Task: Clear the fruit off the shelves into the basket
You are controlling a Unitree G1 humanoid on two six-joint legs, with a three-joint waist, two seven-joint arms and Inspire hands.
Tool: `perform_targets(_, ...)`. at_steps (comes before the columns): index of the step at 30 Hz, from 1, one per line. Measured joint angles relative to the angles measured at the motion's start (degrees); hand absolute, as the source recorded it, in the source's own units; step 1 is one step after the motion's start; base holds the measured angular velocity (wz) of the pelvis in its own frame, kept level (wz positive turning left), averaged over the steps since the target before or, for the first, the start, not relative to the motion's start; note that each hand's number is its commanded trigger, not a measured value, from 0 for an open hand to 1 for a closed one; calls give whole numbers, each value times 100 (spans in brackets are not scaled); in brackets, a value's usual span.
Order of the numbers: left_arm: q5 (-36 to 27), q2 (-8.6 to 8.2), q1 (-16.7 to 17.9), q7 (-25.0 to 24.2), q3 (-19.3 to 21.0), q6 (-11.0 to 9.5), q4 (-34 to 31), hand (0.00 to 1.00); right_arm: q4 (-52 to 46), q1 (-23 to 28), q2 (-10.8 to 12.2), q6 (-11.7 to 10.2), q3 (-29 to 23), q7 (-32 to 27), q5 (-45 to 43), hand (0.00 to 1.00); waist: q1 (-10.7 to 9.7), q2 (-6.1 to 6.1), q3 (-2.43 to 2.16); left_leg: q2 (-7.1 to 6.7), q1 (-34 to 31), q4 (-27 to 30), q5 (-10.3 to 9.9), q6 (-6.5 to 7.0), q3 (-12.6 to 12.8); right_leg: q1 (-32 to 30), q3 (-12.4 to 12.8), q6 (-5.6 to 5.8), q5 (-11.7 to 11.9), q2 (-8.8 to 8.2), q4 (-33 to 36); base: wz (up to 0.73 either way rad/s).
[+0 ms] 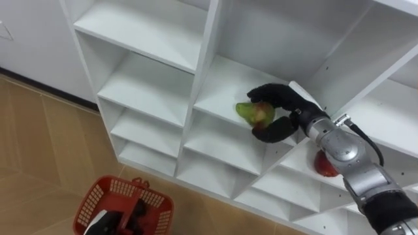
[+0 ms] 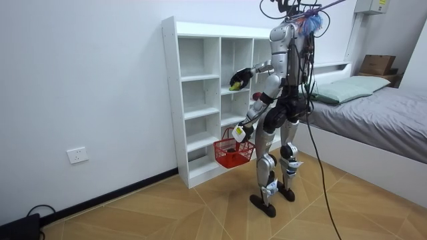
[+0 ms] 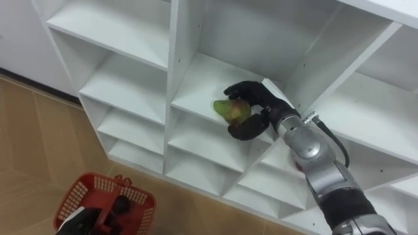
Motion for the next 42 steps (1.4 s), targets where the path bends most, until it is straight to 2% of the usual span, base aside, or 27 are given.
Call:
perform_targets(21,99,-10,-5,-13,1,0,0,100,156,-9,0,-1,2,74,199,100,55,-10,-9,-1,8,12,1,1,0,9,8,1,1,0,-1,0)
perform_targets(31,227,-80,-27,1,-6,-1,16,100,78,-8,0,-3,0,74,197,100,49,76,-7,2,13,12,1,0,20,9,51,2,2,6,-1,0)
perform_targets(37,229,-104,-28,32,-8,-7,3,100,-454,88,4,-6,-5,72,183,100,-97,150,-32,13,-8,2,1,1,80,-45,122,2,2,11,1,-5)
perform_targets(42,222,-194,-75,118,-83,-27,-6,100,-1001,421,18,-9,-5,64,170,100,-224,187,-37,21,23,11,1,1,133,-53,166,3,3,11,7,-5)
